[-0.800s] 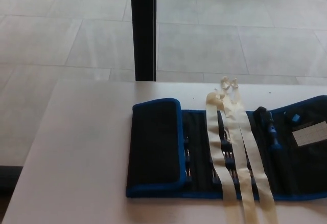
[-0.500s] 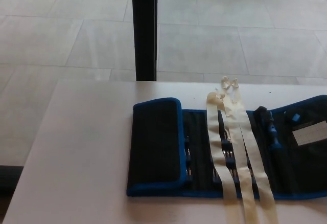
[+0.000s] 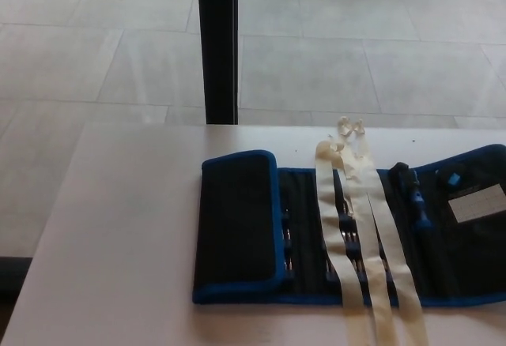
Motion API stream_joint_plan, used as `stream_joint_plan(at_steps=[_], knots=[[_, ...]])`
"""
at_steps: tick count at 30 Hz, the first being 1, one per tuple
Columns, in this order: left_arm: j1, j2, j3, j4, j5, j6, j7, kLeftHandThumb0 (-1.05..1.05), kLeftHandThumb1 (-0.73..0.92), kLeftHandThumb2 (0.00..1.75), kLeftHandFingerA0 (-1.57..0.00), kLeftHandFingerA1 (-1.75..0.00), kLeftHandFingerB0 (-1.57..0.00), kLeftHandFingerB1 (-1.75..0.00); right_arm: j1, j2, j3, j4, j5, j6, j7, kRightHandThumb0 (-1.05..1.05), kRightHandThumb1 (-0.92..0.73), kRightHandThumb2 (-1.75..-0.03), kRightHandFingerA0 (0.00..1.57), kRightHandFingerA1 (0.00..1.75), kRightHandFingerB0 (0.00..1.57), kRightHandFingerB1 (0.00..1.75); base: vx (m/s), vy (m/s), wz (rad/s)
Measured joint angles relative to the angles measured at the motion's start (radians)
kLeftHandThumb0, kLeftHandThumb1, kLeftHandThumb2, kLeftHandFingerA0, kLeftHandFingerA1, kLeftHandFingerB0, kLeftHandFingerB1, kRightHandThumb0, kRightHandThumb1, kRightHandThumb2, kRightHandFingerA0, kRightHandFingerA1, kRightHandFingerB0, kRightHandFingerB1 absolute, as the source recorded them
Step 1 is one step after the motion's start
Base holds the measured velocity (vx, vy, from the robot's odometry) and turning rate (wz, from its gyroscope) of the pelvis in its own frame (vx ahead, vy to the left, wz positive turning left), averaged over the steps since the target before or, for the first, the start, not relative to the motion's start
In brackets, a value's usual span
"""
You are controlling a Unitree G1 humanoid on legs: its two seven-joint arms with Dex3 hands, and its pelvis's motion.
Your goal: The robot uses its right hand to lift an edge of the toolkit kept in middle of the desk and make one fold in it
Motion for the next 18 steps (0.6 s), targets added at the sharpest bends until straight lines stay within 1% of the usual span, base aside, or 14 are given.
stream_joint_plan(at_steps=[1,3,4,5,6,8,9,10,11,12,13,15,16,18], knots=[[0.000,0.000,0.001,0.002,-0.002,0.000,0.000,-0.57,0.74,0.62,-0.72,-0.76,-0.49,-0.54,-0.014,0.002,0.003,-0.031,0.006,0.001,-0.005,-0.64,-0.64,-0.59,0.58,0.70,0.20,0.53,0.00,0.000,0.08],[-0.001,0.000,0.002,0.006,-0.007,0.000,0.000,-0.57,0.73,0.62,-0.72,-0.76,-0.50,-0.56,-0.041,0.014,0.014,-0.102,0.018,0.001,-0.013,-0.67,-0.63,-0.59,0.62,0.63,0.22,0.52,0.00,0.000,0.03],[-0.001,0.000,0.002,0.008,-0.009,0.000,0.001,-0.58,0.74,0.62,-0.68,-0.75,-0.52,-0.57,-0.051,0.022,0.024,-0.140,0.022,0.001,-0.016,-0.75,-0.51,-0.92,0.61,0.66,0.29,0.58,0.00,0.000,0.00],[-0.001,0.000,0.002,0.008,-0.010,0.000,0.001,-0.57,0.73,0.61,-0.68,-0.75,-0.53,-0.57,-0.053,0.029,0.037,-0.167,0.022,-0.001,-0.016,-0.71,-0.62,-0.59,0.69,0.58,0.38,0.52,0.00,0.000,0.00],[-0.002,0.000,0.002,0.009,-0.010,0.000,0.001,-0.58,0.73,0.62,-0.68,-0.75,-0.50,-0.56,-0.054,0.041,0.055,-0.209,0.022,-0.003,-0.017,-0.71,-0.61,-0.58,0.74,0.57,0.44,0.50,0.00,0.000,0.00],[-0.002,0.000,0.002,0.011,-0.011,0.000,0.001,-0.58,0.73,0.62,-0.71,-0.75,-0.51,-0.54,-0.053,0.063,0.079,-0.266,0.022,-0.006,-0.019,-0.71,-0.60,-0.59,0.77,0.52,0.48,0.46,0.00,0.000,0.00],[-0.003,0.000,0.002,0.011,-0.012,0.000,0.001,-0.57,0.73,0.62,-0.70,-0.76,-0.51,-0.56,-0.052,0.074,0.090,-0.291,0.022,-0.007,-0.019,-0.69,-0.61,-0.60,0.74,0.50,0.49,0.43,0.00,0.000,0.00],[-0.003,0.000,0.002,0.012,-0.012,0.000,0.001,-0.57,0.73,0.61,-0.71,-0.77,-0.54,-0.58,-0.047,0.093,0.109,-0.339,0.022,-0.008,-0.019,-0.66,-0.62,-0.60,0.76,0.49,0.53,0.40,0.00,0.000,0.00],[-0.003,0.000,0.002,0.012,-0.013,0.000,0.001,-0.57,0.73,0.62,-0.72,-0.79,-0.56,-0.59,-0.042,0.105,0.121,-0.370,0.022,-0.008,-0.019,-0.61,-0.63,-0.60,0.70,0.52,0.52,0.41,0.00,0.000,0.00],[-0.003,0.000,0.002,0.012,-0.013,0.000,0.001,-0.57,0.73,0.62,-0.72,-0.79,-0.56,-0.59,-0.036,0.119,0.132,-0.401,0.023,-0.006,-0.019,-0.61,-0.63,-0.60,0.70,0.52,0.52,0.41,0.00,0.000,0.00],[-0.003,0.000,0.002,0.012,-0.014,0.000,0.001,-0.56,0.73,0.62,-0.75,-0.80,-0.62,-0.62,-0.029,0.137,0.146,-0.441,0.025,-0.003,-0.019,-0.50,-0.69,-0.60,0.53,0.48,0.36,0.38,0.00,0.000,0.00],[-0.004,0.000,0.002,0.013,-0.014,0.000,0.001,-0.55,0.73,0.62,-0.75,-0.83,-0.63,-0.63,-0.006,0.168,0.174,-0.509,0.028,0.007,-0.018,-0.45,-0.71,-0.61,0.50,0.47,0.33,0.37,0.00,0.000,0.00],[-0.004,0.000,0.002,0.013,-0.014,0.000,0.001,-0.55,0.73,0.62,-0.68,-0.74,-0.59,-0.60,0.005,0.183,0.188,-0.541,0.030,0.013,-0.018,-0.45,-0.76,-0.62,0.46,0.43,0.30,0.35,0.00,0.000,0.00],[-0.004,0.000,0.003,0.013,-0.015,0.000,0.001,-0.55,0.72,0.62,-0.68,-0.73,-0.59,-0.59,0.037,0.214,0.226,-0.606,0.033,0.027,-0.015,-0.45,-0.77,-0.62,0.42,0.42,0.26,0.34,0.00,0.000,0.00]])
